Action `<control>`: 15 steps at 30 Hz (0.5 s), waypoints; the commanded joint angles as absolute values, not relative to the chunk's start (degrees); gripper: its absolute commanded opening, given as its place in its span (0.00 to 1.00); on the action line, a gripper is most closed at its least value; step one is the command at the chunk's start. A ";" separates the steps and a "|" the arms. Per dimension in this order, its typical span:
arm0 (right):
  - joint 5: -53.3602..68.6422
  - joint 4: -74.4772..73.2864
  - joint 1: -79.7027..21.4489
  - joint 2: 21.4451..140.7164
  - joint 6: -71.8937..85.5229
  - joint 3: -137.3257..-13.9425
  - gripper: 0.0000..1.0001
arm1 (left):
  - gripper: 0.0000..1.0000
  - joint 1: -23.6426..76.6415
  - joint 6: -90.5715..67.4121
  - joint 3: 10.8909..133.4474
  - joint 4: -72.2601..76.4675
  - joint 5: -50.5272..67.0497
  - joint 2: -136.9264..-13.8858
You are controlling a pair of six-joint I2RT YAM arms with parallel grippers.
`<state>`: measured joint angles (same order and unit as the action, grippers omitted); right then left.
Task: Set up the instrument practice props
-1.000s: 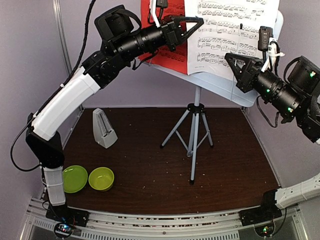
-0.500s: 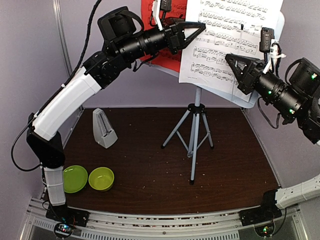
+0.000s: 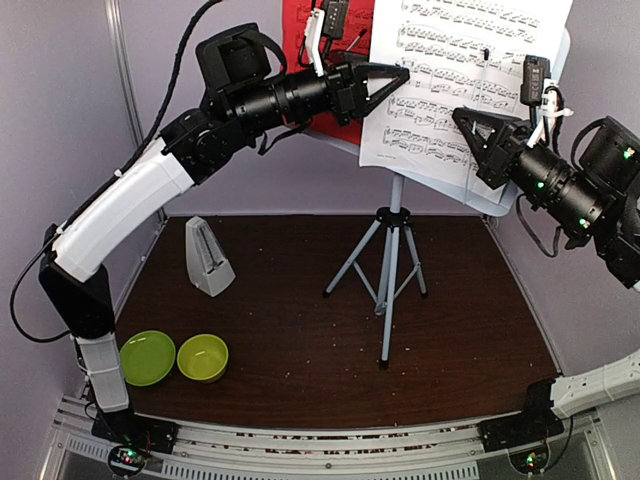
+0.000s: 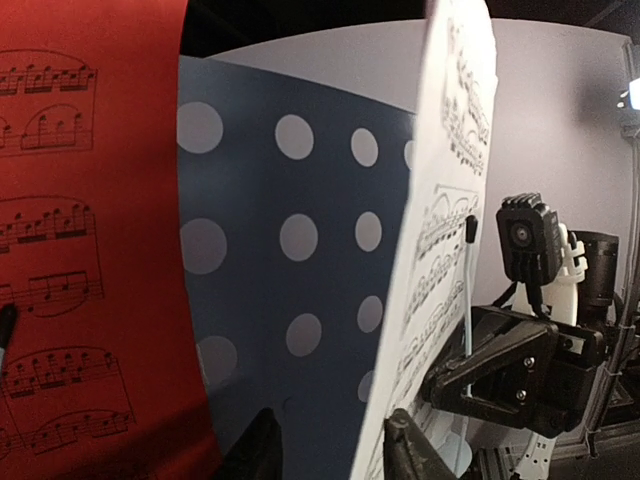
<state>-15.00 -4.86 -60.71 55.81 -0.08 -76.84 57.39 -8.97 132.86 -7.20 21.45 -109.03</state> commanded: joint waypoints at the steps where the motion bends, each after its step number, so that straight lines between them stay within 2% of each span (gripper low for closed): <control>1: -14.03 -4.36 -60.43 54.68 -0.57 -76.21 0.00 | 0.37 57.48 -8.15 128.19 -5.45 19.73 -104.02; 5: -13.94 -4.41 -60.14 54.67 -0.31 -76.05 0.00 | 0.33 57.48 -7.92 124.58 -5.07 19.51 -102.10; 9: -13.67 -4.45 -60.03 54.67 -0.31 -76.03 0.00 | 0.23 57.48 -8.06 122.86 -4.91 18.95 -101.26; 15: -12.59 -4.54 -59.94 54.67 -0.05 -76.00 0.00 | 0.01 57.41 -7.49 122.84 -4.50 19.87 -101.52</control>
